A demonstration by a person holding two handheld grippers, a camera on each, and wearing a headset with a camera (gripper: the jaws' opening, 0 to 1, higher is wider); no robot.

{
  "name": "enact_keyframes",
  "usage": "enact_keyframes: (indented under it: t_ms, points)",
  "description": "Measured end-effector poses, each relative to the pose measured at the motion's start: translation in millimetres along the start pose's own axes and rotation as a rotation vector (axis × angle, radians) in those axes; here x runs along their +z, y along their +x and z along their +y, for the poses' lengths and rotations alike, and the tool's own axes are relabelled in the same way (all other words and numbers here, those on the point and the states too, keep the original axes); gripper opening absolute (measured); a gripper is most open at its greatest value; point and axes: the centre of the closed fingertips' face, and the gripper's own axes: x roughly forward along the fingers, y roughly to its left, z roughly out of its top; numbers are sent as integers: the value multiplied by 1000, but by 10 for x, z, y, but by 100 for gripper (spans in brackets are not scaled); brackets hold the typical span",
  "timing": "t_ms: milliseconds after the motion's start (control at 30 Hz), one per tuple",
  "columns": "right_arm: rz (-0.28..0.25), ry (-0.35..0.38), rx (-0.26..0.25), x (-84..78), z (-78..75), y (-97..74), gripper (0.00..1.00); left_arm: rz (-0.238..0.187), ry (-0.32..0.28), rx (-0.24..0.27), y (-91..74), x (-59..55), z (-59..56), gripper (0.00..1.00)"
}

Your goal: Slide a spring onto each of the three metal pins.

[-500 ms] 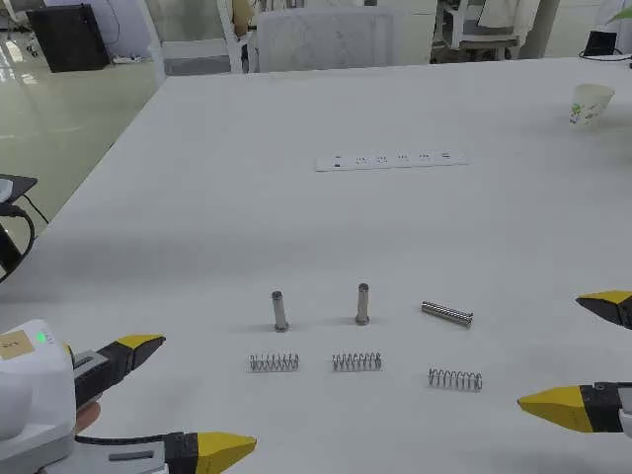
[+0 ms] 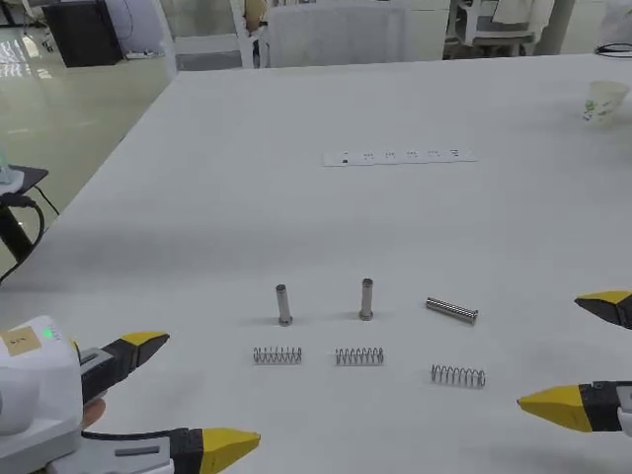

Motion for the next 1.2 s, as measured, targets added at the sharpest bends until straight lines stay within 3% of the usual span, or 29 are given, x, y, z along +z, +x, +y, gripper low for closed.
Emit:
enact_keyframes:
  t_ms: [1200]
  points:
    - [15,-10,5,0,-25,-12,88,3,3,1,11,1,13,92]
